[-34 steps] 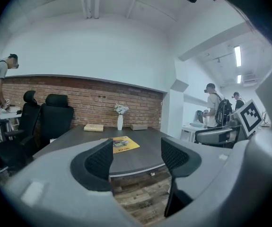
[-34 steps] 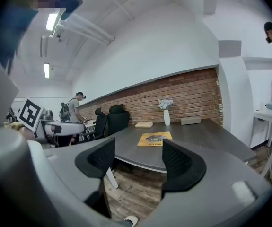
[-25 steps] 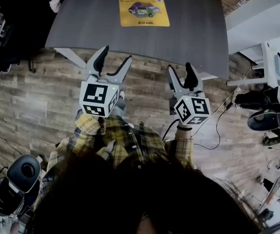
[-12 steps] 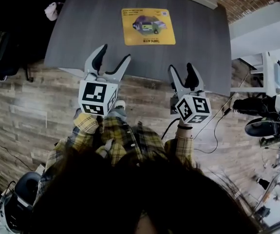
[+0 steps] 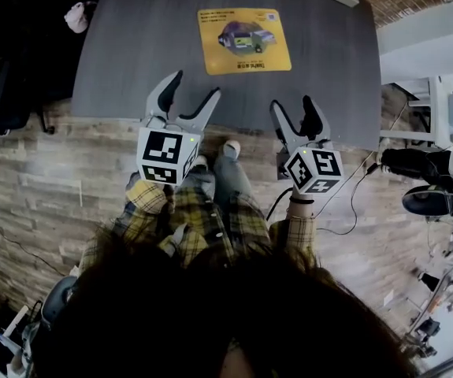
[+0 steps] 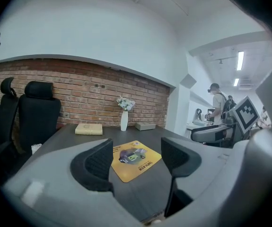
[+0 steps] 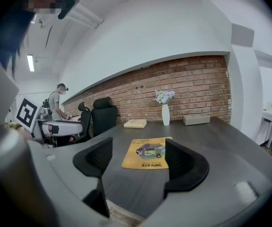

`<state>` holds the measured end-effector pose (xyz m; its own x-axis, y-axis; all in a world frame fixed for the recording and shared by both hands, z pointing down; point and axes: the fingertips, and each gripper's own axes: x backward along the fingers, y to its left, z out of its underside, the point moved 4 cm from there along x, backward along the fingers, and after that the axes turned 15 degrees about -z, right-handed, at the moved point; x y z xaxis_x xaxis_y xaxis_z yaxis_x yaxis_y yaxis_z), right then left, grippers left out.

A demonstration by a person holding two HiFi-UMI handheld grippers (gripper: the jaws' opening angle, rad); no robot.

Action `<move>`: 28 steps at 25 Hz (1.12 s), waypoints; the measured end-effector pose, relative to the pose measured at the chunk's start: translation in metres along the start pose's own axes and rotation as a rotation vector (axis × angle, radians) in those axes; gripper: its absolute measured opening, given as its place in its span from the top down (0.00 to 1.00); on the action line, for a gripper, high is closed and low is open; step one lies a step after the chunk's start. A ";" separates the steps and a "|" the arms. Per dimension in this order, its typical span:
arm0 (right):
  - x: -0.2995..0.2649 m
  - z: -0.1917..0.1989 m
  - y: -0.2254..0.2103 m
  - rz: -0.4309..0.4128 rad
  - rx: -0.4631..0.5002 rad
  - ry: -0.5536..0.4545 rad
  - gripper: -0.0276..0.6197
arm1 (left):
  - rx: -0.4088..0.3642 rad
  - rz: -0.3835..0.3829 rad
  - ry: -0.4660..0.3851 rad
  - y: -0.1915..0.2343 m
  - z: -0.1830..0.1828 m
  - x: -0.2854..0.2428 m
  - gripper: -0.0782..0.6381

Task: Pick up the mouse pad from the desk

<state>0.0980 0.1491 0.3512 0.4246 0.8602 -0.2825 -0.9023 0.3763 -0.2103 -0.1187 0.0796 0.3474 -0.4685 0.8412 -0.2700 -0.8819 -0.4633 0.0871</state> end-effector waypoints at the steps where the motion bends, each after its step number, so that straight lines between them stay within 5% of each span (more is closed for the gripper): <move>1: -0.002 0.000 -0.001 0.001 -0.001 0.004 0.45 | 0.000 0.002 0.003 0.000 0.000 -0.003 0.45; 12: -0.034 -0.008 -0.040 -0.019 -0.013 0.023 0.41 | 0.013 -0.020 0.018 0.007 -0.002 -0.046 0.39; 28: -0.117 -0.073 -0.164 -0.139 0.012 0.007 0.39 | -0.001 -0.153 0.009 -0.001 -0.052 -0.180 0.37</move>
<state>0.2015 -0.0387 0.3506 0.5458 0.7973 -0.2575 -0.8356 0.4955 -0.2370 -0.0310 -0.0861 0.3457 -0.3278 0.8995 -0.2888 -0.9431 -0.3298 0.0430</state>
